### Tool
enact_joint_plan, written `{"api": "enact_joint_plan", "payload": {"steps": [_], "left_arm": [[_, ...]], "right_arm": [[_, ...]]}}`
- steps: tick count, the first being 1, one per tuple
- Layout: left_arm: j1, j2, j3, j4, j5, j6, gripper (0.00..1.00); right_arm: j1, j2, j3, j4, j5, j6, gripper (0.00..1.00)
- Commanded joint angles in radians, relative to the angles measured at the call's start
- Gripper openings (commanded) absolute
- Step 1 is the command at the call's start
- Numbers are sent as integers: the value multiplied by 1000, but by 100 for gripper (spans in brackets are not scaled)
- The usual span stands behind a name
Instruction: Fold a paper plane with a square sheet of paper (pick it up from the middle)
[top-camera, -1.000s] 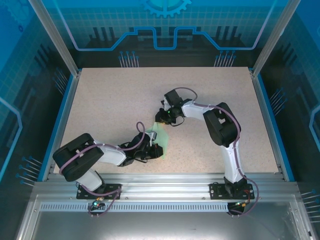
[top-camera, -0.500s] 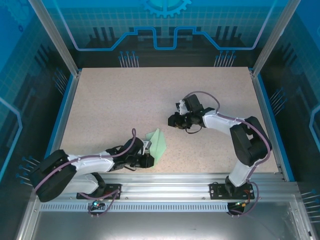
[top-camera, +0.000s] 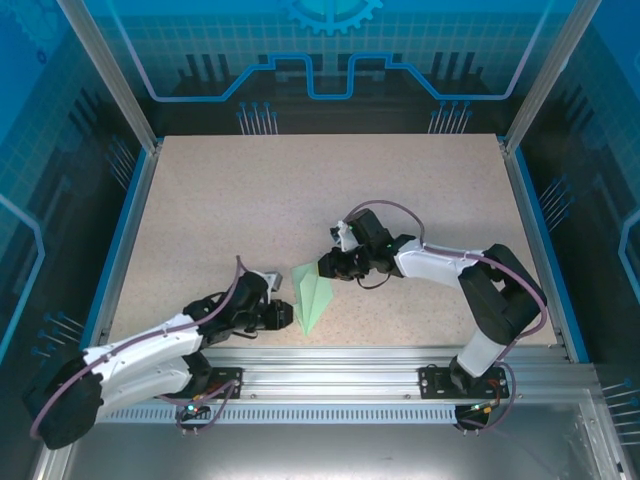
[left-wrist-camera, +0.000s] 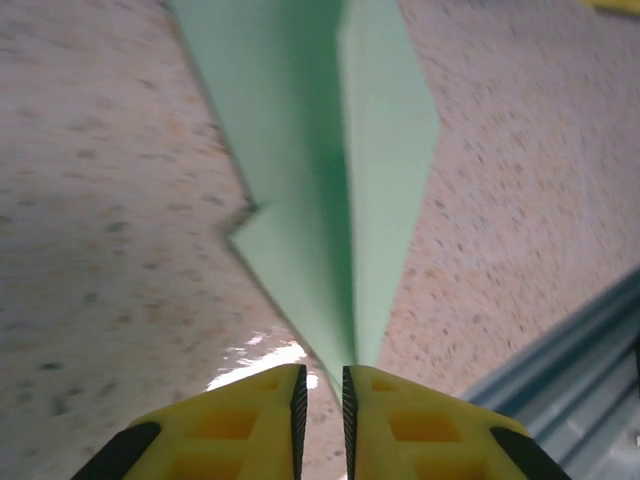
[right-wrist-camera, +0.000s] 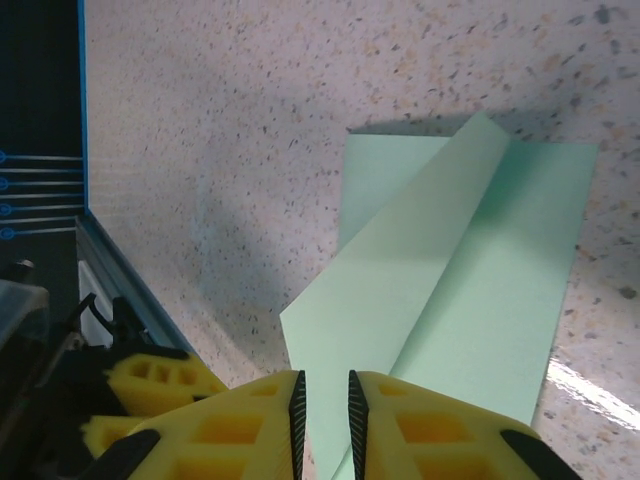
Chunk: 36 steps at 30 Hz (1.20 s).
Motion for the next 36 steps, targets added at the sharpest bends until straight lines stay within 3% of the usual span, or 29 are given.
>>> {"api": "enact_joint_plan", "payload": {"steps": [1, 3, 7, 11, 27, 36], "left_arm": [[41, -98, 25, -71, -113, -97, 25], [41, -109, 27, -11, -53, -105, 26], [39, 4, 96, 32, 118, -50, 27], [21, 92, 103, 161, 216, -47, 27], [-67, 389, 193, 213, 125, -41, 29], [-101, 496, 179, 178, 58, -65, 21]], "right_arm": [[9, 23, 21, 22, 27, 23, 22], [14, 55, 40, 39, -18, 27, 22], [40, 116, 72, 58, -61, 35, 21], [49, 177, 91, 84, -78, 49, 21], [53, 315, 136, 58, -41, 48, 19], [53, 305, 136, 39, -30, 42, 19]]}}
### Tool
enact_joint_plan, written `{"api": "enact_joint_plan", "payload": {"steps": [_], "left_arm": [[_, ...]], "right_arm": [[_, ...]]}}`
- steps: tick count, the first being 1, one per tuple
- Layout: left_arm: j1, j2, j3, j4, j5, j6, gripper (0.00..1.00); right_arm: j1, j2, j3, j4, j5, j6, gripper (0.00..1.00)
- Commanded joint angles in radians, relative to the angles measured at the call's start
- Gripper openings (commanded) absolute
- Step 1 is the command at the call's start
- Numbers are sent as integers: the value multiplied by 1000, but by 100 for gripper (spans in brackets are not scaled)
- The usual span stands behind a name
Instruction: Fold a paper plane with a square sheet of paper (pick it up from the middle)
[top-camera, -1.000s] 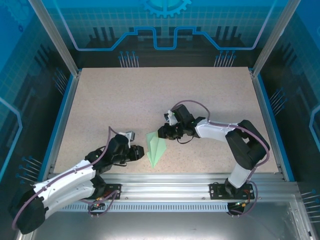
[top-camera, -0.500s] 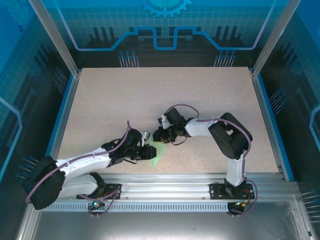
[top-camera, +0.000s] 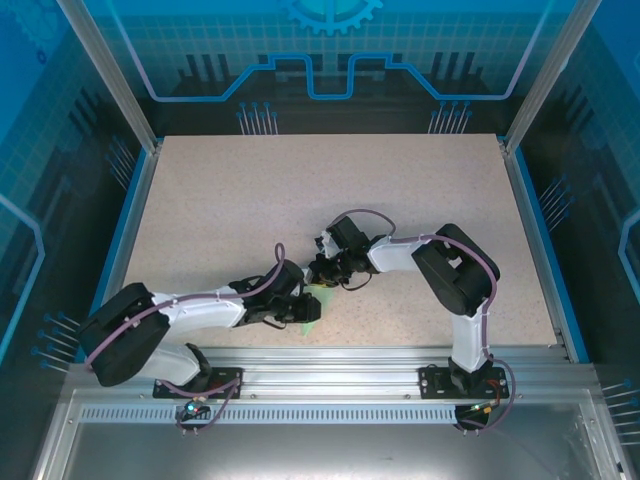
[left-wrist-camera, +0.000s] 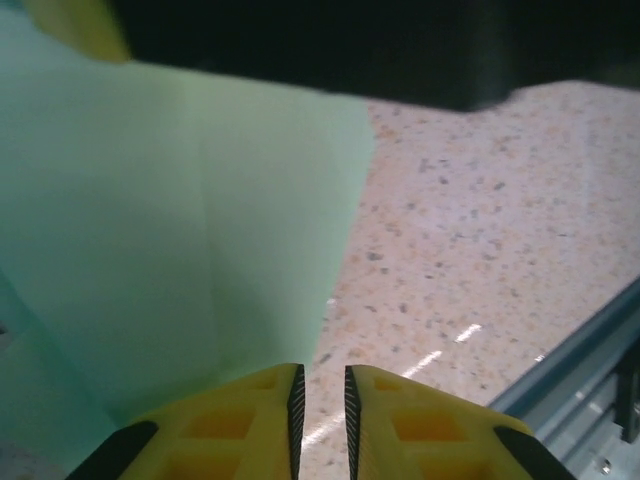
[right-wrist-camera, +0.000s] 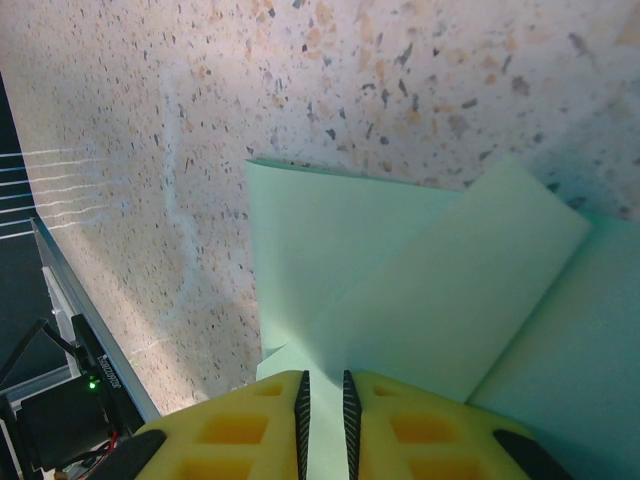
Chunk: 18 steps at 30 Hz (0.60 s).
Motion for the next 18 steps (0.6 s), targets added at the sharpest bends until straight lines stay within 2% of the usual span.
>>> {"api": "enact_joint_plan", "payload": {"steps": [1, 7, 12, 18], "left_arm": [[-11, -5, -34, -9, -38, -19, 21], [-14, -96, -147, 85, 44, -54, 25], [-14, -155, -179, 72, 39, -52, 27], [-14, -136, -200, 74, 35, -67, 25]], "right_arm": [[15, 5, 14, -31, 20, -6, 19], [15, -10, 29, -52, 5, -26, 20], [15, -8, 26, -53, 4, -28, 20], [21, -17, 32, -50, -11, -27, 21]]}}
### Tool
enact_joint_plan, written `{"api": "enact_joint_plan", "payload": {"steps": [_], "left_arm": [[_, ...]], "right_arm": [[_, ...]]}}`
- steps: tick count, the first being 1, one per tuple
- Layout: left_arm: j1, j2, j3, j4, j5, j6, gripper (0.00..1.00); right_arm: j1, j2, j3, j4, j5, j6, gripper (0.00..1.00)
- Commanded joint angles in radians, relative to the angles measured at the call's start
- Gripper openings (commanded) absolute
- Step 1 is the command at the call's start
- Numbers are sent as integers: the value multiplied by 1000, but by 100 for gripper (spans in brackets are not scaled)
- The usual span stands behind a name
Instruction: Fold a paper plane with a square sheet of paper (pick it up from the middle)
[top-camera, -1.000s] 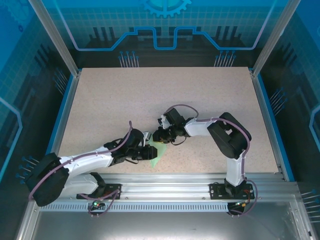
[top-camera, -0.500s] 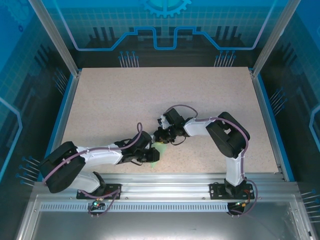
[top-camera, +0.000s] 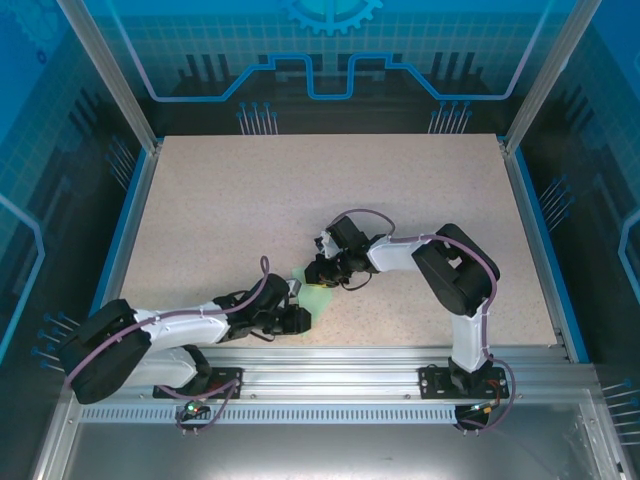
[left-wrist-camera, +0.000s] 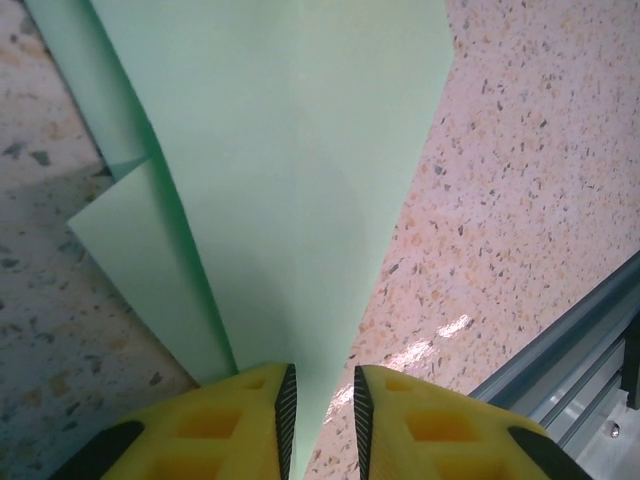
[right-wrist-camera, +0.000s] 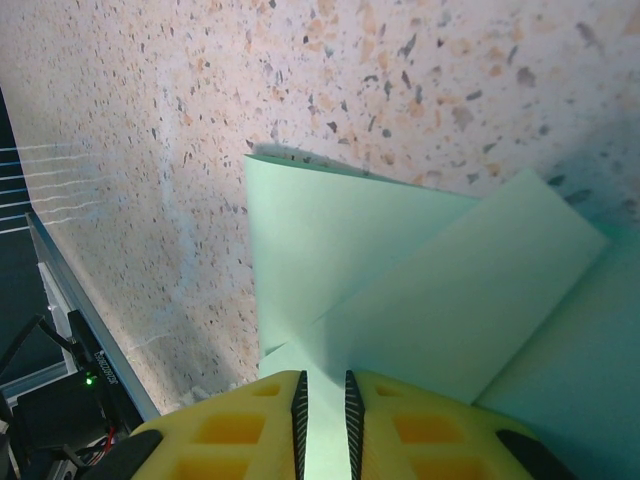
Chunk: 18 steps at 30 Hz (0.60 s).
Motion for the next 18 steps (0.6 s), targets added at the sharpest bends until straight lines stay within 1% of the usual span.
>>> {"api": "enact_joint_plan", "payload": {"steps": [1, 5, 11, 12, 14, 18], "left_arm": [[-8, 11, -28, -9, 23, -15, 25], [-8, 33, -28, -78, 0, -24, 23], [-8, 21, -74, -89, -32, -71, 21], [-8, 18, -74, -96, -35, -70, 20], [-8, 13, -70, -94, -35, -64, 20], [-8, 23, -51, -103, -31, -46, 20]], "right_arm": [[22, -21, 23, -29, -11, -15, 21], [23, -68, 15, -31, -7, -15, 22], [-44, -202, -12, -103, 123, -41, 23], [-49, -214, -14, -112, 129, -50, 23], [-48, -214, -3, -131, 109, -71, 23], [6, -181, 4, -113, 49, -73, 22]]}}
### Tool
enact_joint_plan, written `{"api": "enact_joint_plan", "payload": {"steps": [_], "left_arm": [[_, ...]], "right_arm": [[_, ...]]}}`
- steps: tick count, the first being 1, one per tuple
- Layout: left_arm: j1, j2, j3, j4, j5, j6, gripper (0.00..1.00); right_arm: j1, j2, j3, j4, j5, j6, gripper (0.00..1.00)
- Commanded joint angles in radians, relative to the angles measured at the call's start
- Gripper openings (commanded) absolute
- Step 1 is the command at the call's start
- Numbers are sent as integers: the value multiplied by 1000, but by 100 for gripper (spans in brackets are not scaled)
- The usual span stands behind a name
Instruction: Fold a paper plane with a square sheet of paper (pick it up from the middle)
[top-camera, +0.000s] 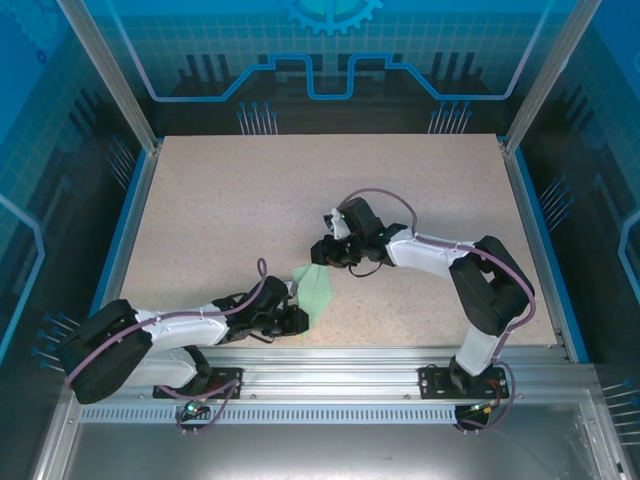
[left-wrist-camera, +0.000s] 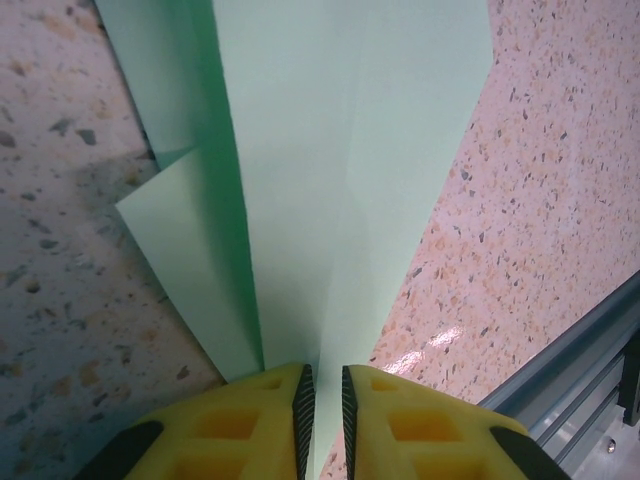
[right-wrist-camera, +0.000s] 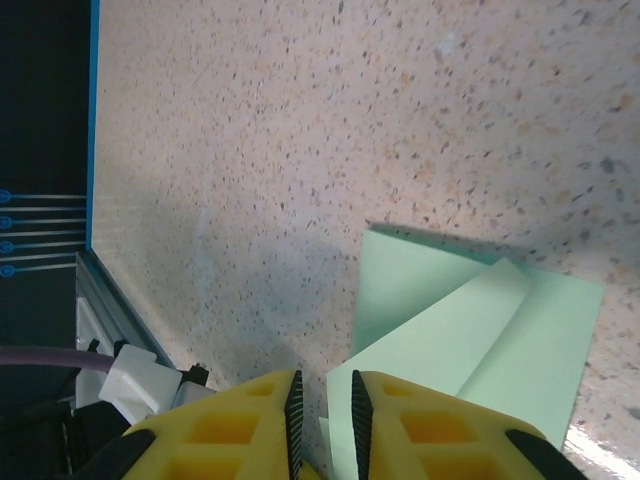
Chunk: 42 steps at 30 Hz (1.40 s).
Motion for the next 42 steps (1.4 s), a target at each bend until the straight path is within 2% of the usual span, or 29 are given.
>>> {"api": "enact_joint_plan", "payload": {"steps": [1, 7, 12, 37, 42], "left_arm": [[-8, 25, -21, -127, -19, 6, 20], [-7, 51, -14, -117, -11, 8, 20], [-7, 59, -7, -146, -22, 11, 20], [-9, 123, -9, -146, -12, 29, 17], [-9, 108, -6, -147, -13, 29, 17]], "right_arm": [[56, 37, 1, -32, -38, -21, 22], [96, 97, -34, 43, -58, 33, 21], [84, 152, -20, 58, -48, 38, 20], [-87, 312, 144, 18, -26, -23, 21], [-112, 270, 158, 0, -51, -44, 23]]}}
